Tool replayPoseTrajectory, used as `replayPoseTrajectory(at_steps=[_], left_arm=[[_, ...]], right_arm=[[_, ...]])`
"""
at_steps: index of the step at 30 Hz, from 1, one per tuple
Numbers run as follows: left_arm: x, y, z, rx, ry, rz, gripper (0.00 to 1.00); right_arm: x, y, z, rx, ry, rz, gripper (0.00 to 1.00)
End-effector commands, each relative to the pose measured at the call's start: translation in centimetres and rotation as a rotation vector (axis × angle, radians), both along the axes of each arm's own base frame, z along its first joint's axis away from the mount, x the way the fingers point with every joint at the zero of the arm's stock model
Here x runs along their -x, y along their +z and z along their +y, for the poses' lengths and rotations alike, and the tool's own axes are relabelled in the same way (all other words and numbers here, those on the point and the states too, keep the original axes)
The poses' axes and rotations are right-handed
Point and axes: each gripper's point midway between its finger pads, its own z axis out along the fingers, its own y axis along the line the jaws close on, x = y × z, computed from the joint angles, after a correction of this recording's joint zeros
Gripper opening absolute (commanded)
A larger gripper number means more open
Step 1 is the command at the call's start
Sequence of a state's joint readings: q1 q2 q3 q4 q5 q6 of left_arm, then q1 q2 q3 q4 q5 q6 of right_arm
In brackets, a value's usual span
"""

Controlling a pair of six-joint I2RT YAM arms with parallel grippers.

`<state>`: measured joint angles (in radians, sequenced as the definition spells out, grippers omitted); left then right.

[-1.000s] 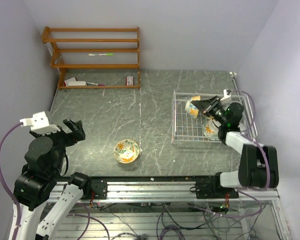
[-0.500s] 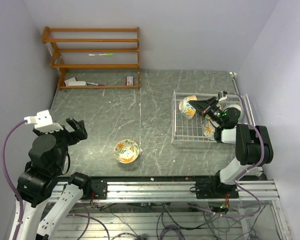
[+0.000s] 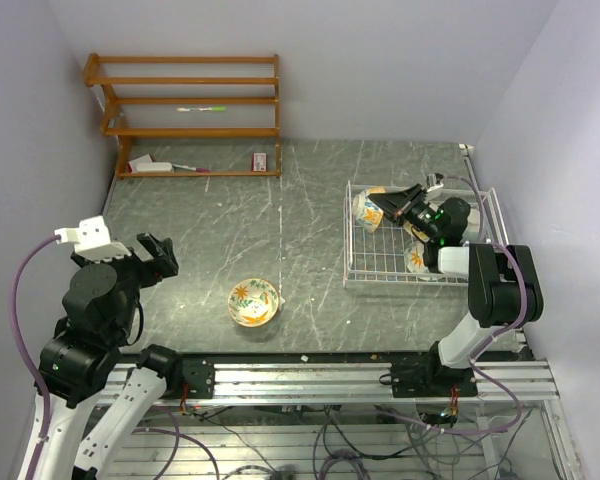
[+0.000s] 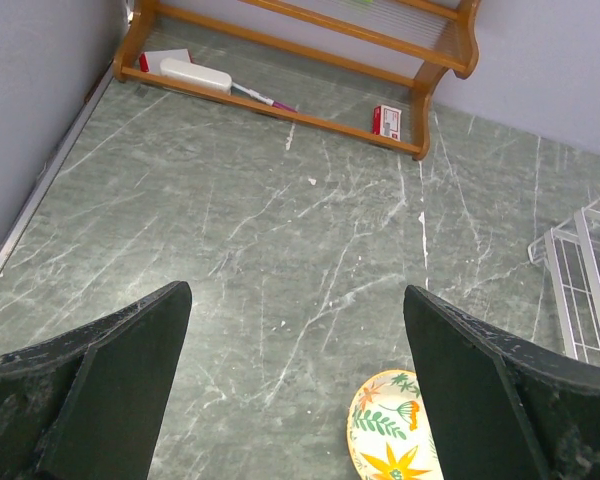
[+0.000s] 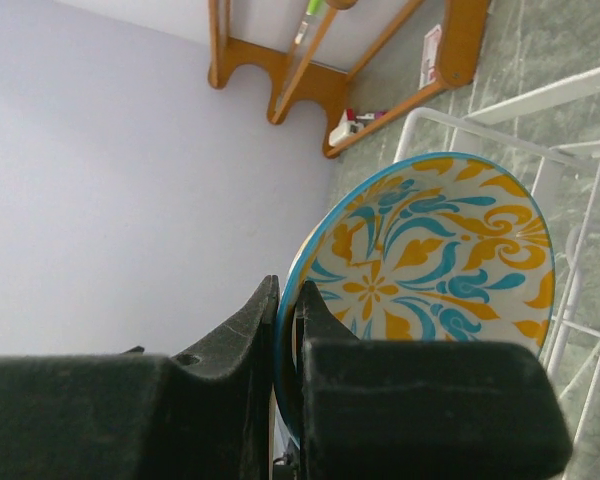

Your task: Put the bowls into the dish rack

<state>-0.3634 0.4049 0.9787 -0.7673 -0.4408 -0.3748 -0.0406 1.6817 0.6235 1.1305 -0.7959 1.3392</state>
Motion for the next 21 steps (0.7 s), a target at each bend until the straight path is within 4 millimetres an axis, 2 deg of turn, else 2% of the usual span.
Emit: replayPoseTrajectory(at_steps=[1,8,13,15,21], left_arm=[[0.0,1.3,0.2,0.006,0.007,-0.042,0.98],[0.1,1.1,0.3,-0.006,0.010,-0.035,0.98],[0.2,1.2,0.5,-0.005,0.014,-0.043,0.98],[0.2,1.2,0.5,-0.005,0.015,-0.044,0.98],[0.0,1.1,0.3,-0.003,0.012,-0.039,0.98]], right_arm=[[-1.1,-0.3,0.5,0.016,-0.030,0.031,0.01],[-1.2,-2.5,1.2,-0.102,0.002,0.112,0.01],[-1.6,-4.4,0.9,-0.072,-0.032,0.173,0.03],[-1.7,-4.9,0.7,-0.041,-0.056,0.199,0.08],[-2.0,-5.1,-0.6,0.095,-0.138,0.211,0.35]])
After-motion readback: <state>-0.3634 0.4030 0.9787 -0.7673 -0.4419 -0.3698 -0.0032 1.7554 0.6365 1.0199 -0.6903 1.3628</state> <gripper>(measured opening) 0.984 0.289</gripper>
